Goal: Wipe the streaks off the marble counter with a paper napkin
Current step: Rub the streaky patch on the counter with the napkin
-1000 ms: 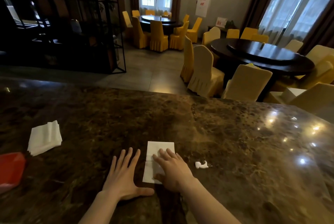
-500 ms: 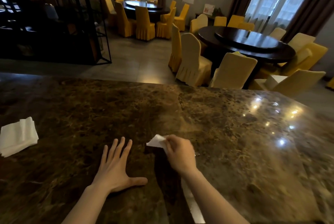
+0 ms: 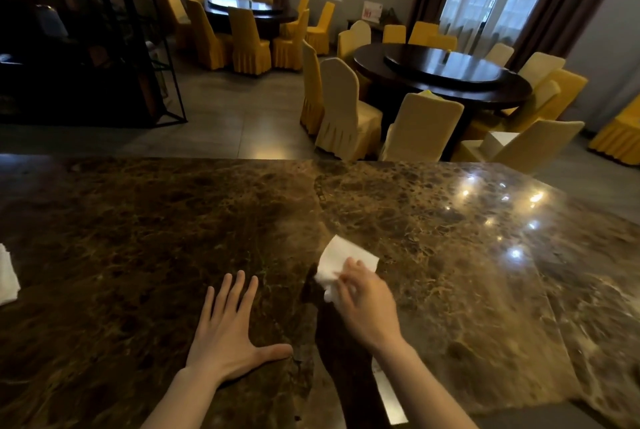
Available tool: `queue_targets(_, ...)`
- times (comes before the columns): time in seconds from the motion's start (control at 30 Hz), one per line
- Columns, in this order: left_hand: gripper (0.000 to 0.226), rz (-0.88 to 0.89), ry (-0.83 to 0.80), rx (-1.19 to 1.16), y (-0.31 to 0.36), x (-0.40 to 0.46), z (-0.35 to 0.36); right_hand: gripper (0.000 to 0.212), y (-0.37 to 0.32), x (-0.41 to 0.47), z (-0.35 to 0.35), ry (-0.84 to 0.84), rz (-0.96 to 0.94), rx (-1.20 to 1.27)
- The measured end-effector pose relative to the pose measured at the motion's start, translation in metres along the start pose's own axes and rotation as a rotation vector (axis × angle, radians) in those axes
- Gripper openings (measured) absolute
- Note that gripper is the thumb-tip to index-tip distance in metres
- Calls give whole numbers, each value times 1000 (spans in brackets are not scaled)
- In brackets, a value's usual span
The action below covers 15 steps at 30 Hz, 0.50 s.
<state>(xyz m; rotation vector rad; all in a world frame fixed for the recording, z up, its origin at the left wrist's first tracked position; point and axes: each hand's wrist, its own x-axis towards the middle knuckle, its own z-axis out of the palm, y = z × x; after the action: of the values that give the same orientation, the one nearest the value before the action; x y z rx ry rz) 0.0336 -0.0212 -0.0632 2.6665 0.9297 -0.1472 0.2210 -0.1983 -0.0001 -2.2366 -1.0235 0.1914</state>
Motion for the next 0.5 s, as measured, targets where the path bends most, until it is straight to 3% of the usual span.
queue_targets(0.1, 147, 4, 34, 13, -1, 0, 4, 39, 3, -13, 19, -194, -43, -158)
queue_targets(0.23, 147, -2, 50, 18, -1, 1, 7, 71, 13, -20, 29, -223, -142, -367)
queue_targets(0.37, 145, 1, 74, 24, -2, 1, 9, 66, 19, -19, 36, -299, -239, -471)
queue_targets(0.5, 143, -3, 83, 44, -3, 1, 10, 63, 38, -21, 39, -279, -181, -509)
